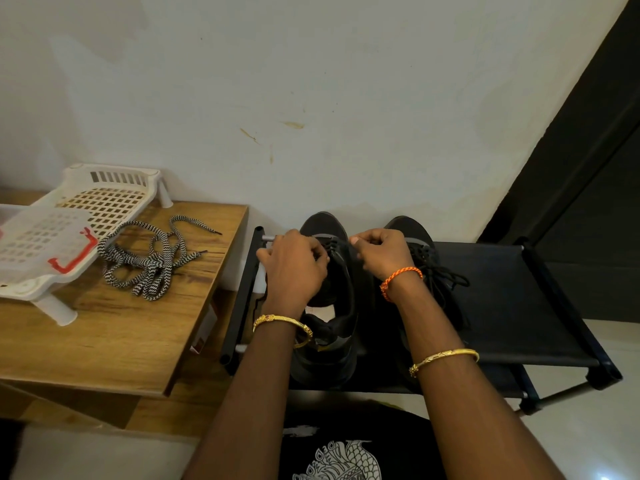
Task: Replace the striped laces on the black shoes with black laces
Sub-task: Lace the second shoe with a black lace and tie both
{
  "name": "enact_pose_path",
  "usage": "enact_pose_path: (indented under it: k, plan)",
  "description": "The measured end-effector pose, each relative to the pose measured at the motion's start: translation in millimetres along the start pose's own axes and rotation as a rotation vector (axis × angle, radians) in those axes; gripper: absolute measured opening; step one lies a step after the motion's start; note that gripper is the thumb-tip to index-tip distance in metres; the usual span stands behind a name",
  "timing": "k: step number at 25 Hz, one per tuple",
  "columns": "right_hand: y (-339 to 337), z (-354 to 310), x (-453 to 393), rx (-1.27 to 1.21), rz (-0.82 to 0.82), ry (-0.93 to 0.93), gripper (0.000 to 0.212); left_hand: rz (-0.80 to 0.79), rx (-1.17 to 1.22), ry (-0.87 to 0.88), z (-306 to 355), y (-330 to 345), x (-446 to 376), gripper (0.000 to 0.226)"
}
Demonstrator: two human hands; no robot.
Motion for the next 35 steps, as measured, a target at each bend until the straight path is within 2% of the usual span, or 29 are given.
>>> enact_pose_path:
  k: [4,7,9,12,17,20,24,25,27,29,32,34,35]
  plan:
    - [6,7,-1,-0.006,-0.040,0.063,0.025,-0.023,0.342,-0.286,-24,15,3,0.004]
    - [15,14,2,-0.061,-0.128,0.127,0.022,-0.036,0.605,-0.487,-35,35,6,0.016]
    - [19,15,3,-0.067,-0.159,0.135,0.021,-0.053,0.759,-0.559,-38,46,4,0.024]
    - [18,12,2,-0.052,-0.179,0.100,0.020,-0.083,0.826,-0.593,-38,52,2,0.029]
    - [14,11,1,-0.057,-0.172,0.057,0.015,-0.134,0.683,-0.617,-38,55,3,0.025]
    - [13,11,0,-0.085,-0.171,0.050,0.013,-0.149,0.744,-0.559,-34,58,1,0.020]
    - [13,9,-4,0.082,-0.121,0.036,0.017,-0.138,0.771,-0.494,-30,55,2,0.015]
    - [8,10,-4,0.051,-0.089,0.056,0.018,-0.126,0.788,-0.482,-30,54,3,0.014]
    - [-9,11,-5,-0.080,0.011,0.105,0.014,-0.080,0.795,-0.474,-33,48,6,0.016]
    - [-36,9,-3,-0.210,0.181,0.112,0.008,-0.034,0.760,-0.465,-36,40,9,0.025]
    - [-76,12,7,-0.686,0.414,0.133,0.014,0.028,0.660,-0.444,-38,28,16,0.033]
    - [-84,18,12,-1.026,0.432,0.182,0.015,0.033,0.589,-0.447,-42,25,23,0.029]
    - [-84,20,14,-1.102,0.422,0.210,0.016,0.017,0.583,-0.452,-43,27,26,0.026]
Point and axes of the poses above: each hand's wrist, its own x-axis away from the middle knuckle, its own y-axis out of the palm, z = x × y, the point moved 8 cm from there along -x, towards the middle knuckle, and after that the axes turned 1 degree about y, right-handed, at the moved point
